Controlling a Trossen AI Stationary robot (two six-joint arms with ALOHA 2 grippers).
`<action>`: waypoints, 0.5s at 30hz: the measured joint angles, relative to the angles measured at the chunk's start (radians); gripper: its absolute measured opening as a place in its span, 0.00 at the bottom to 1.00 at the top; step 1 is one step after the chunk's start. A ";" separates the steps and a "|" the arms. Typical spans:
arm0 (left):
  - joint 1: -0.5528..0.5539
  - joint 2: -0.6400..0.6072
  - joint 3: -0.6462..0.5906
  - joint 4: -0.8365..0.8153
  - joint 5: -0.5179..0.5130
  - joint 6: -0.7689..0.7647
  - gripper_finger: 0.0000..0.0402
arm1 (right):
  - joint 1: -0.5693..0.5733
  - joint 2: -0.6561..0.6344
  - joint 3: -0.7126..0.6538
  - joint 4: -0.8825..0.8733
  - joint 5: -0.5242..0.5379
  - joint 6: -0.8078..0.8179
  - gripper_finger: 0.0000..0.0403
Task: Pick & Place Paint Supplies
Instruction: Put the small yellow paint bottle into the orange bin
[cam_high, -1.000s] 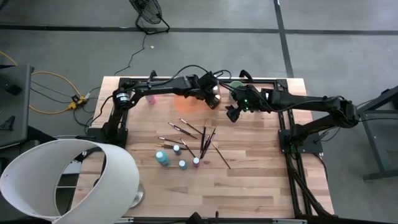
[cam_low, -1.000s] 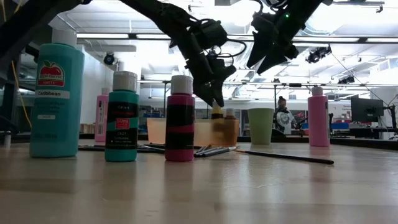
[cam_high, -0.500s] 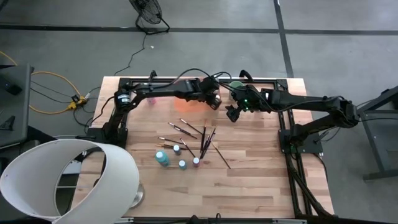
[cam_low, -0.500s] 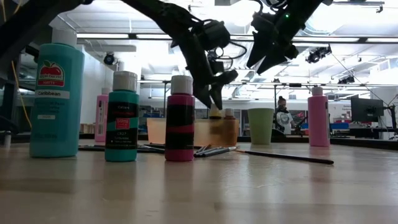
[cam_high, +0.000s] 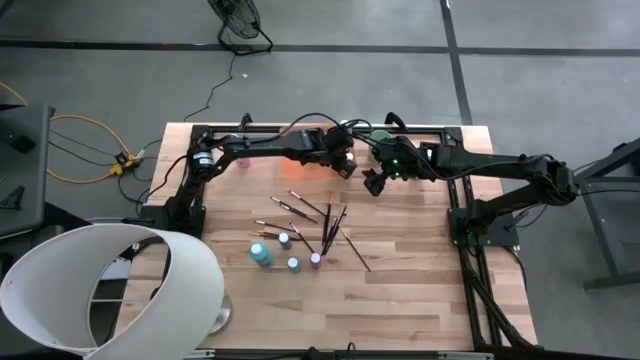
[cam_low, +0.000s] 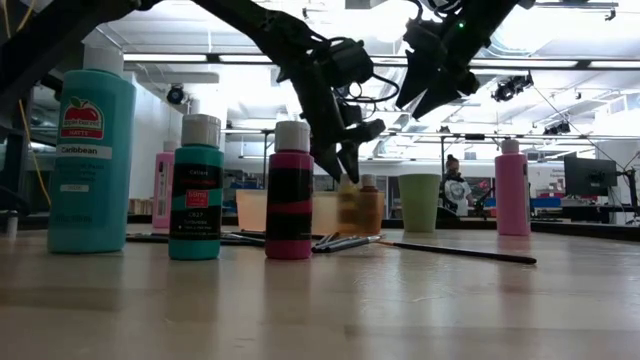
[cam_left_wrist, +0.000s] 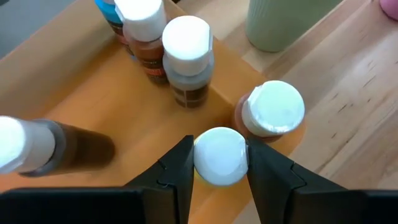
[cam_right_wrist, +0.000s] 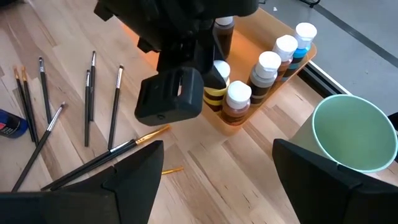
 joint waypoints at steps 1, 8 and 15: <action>0.000 0.000 0.000 -0.002 0.003 0.000 0.31 | 0.000 0.000 0.000 0.000 0.000 0.000 0.73; 0.001 0.002 -0.001 -0.045 0.020 0.000 0.41 | 0.000 0.000 0.000 -0.001 0.000 -0.001 0.73; 0.001 -0.002 -0.005 -0.082 0.048 0.022 0.53 | 0.000 0.000 0.000 -0.001 -0.001 -0.002 0.73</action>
